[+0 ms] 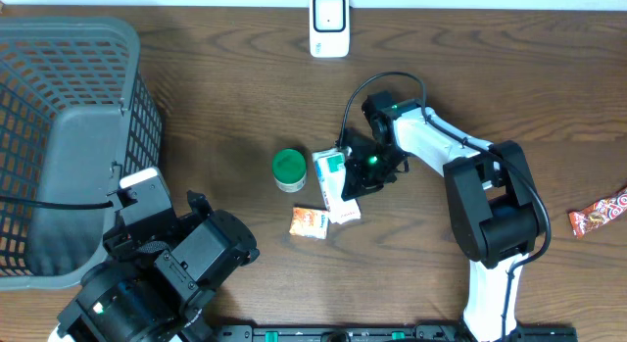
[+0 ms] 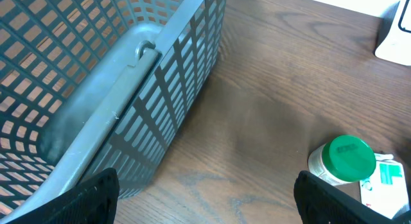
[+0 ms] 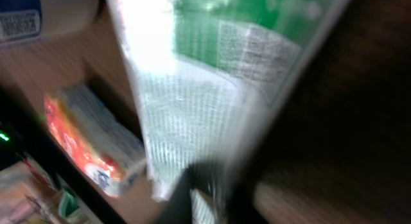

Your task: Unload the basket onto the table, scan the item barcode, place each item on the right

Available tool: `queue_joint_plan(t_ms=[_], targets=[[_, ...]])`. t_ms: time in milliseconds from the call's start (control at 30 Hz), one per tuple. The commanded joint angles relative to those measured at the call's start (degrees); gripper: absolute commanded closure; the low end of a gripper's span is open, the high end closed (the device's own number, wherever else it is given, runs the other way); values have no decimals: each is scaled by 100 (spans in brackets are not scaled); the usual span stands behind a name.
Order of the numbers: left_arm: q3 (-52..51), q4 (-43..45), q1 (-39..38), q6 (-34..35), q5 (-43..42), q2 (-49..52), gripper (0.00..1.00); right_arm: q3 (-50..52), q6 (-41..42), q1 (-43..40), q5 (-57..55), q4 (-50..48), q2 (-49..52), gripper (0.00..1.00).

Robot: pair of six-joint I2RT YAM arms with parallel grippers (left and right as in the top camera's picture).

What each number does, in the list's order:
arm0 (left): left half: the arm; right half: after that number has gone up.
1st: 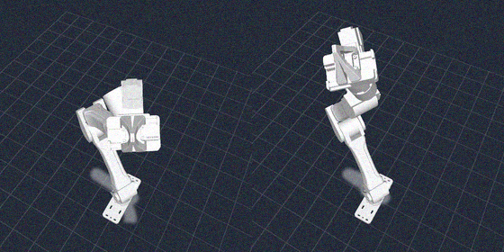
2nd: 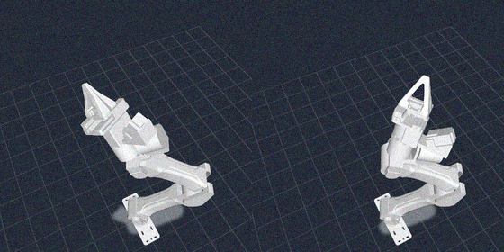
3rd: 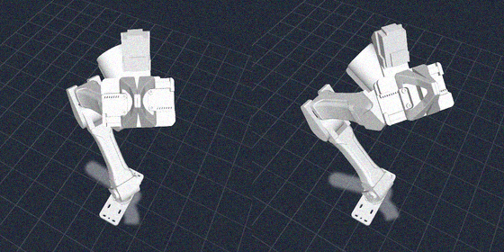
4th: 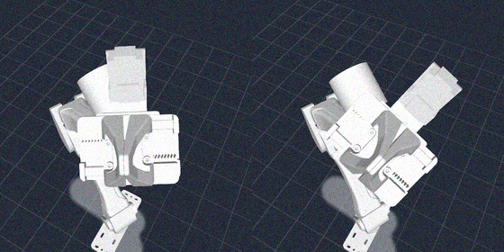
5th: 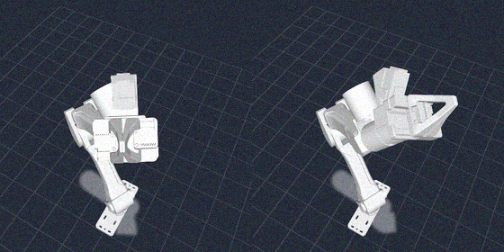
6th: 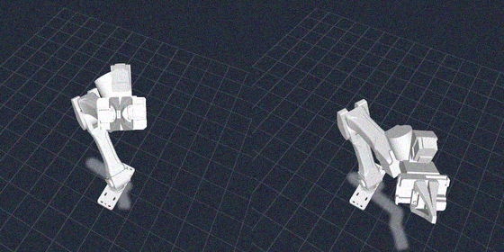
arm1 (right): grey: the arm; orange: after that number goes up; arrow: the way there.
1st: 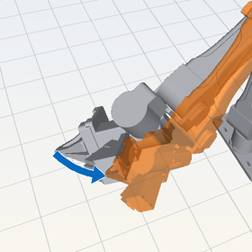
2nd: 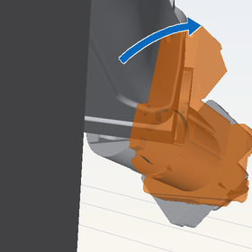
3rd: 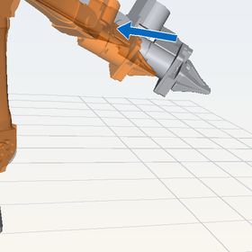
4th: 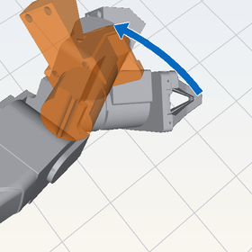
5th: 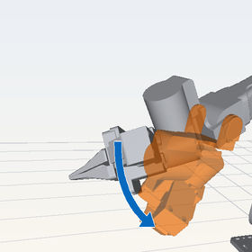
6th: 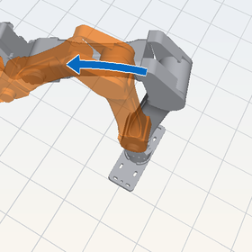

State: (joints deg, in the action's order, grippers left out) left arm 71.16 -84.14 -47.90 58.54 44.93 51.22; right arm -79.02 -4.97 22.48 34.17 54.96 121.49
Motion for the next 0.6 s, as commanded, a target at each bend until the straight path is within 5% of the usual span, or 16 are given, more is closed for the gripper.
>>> queue_joint_plan(t_ms=[0,267,567], targets=[[-13,-26,-2,68,55,0,15,-42,28,20,-516,50,122,99],[-13,-26,-2,68,55,0,15,-697,577,94,-1851,957,-636,99],[-13,-26,-2,68,55,0,15,-754,2295,555,-5099,1996,-1928,99]])
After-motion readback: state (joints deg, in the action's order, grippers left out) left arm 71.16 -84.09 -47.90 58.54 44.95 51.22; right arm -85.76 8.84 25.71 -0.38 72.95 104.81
